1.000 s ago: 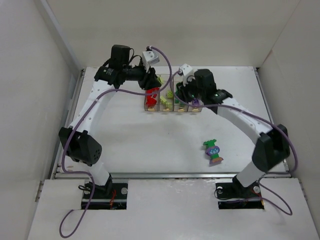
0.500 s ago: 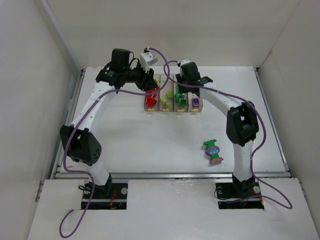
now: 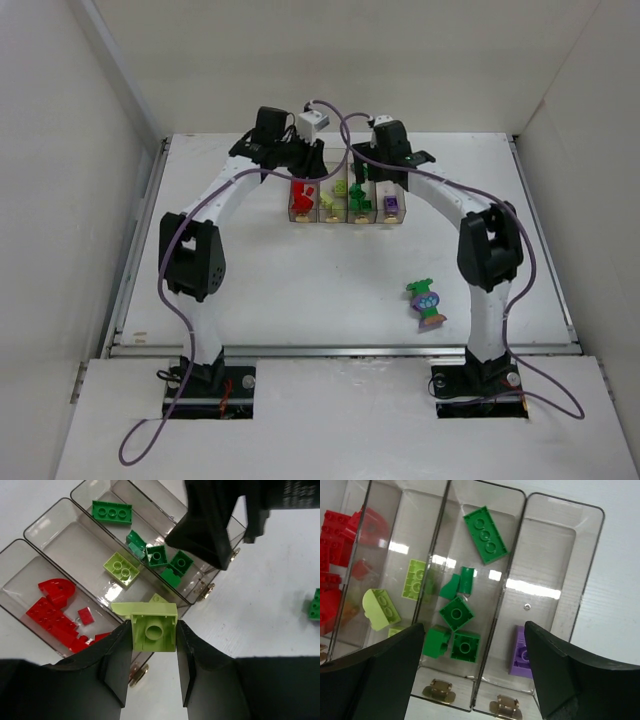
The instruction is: Sort the legos into containers by color
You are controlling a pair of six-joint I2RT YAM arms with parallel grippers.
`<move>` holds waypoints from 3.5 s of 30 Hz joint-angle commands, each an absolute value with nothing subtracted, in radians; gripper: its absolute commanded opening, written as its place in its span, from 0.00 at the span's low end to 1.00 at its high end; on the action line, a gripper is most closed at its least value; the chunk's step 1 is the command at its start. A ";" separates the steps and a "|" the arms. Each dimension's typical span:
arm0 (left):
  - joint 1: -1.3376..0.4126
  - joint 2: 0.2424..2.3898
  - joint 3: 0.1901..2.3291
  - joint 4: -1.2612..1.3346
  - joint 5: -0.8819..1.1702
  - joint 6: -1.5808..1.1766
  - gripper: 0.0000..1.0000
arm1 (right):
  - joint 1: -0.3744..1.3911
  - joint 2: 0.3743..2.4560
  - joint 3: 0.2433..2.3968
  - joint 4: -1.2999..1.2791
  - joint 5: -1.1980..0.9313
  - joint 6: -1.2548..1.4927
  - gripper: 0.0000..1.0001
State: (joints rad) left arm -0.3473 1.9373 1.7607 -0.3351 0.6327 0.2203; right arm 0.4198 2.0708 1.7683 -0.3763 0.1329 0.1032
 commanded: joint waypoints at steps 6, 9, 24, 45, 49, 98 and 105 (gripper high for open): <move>-0.390 2.063 1.871 -0.233 0.538 0.132 0.23 | 0.313 1.830 1.651 -0.281 0.112 0.204 0.86; -0.390 2.092 1.891 -0.193 0.516 0.123 0.28 | 0.302 1.761 1.591 -0.281 0.135 0.204 0.87; -0.417 2.004 1.869 -0.233 0.443 0.221 1.00 | 0.264 1.425 1.306 -0.707 0.172 0.371 1.00; -0.426 1.727 1.732 -0.313 -0.314 -0.012 1.00 | 0.412 1.088 0.796 -0.901 0.026 0.629 1.00; -0.426 1.706 1.694 -0.322 -0.269 -0.023 1.00 | 0.480 1.161 0.787 -0.890 0.058 0.641 1.00; -0.477 1.609 1.758 -0.673 0.652 0.702 0.68 | 0.676 1.201 1.187 -0.358 -0.161 0.318 0.00; -0.379 1.580 1.772 -0.583 0.442 0.977 0.63 | 0.676 1.282 1.281 -0.359 -0.170 0.318 0.00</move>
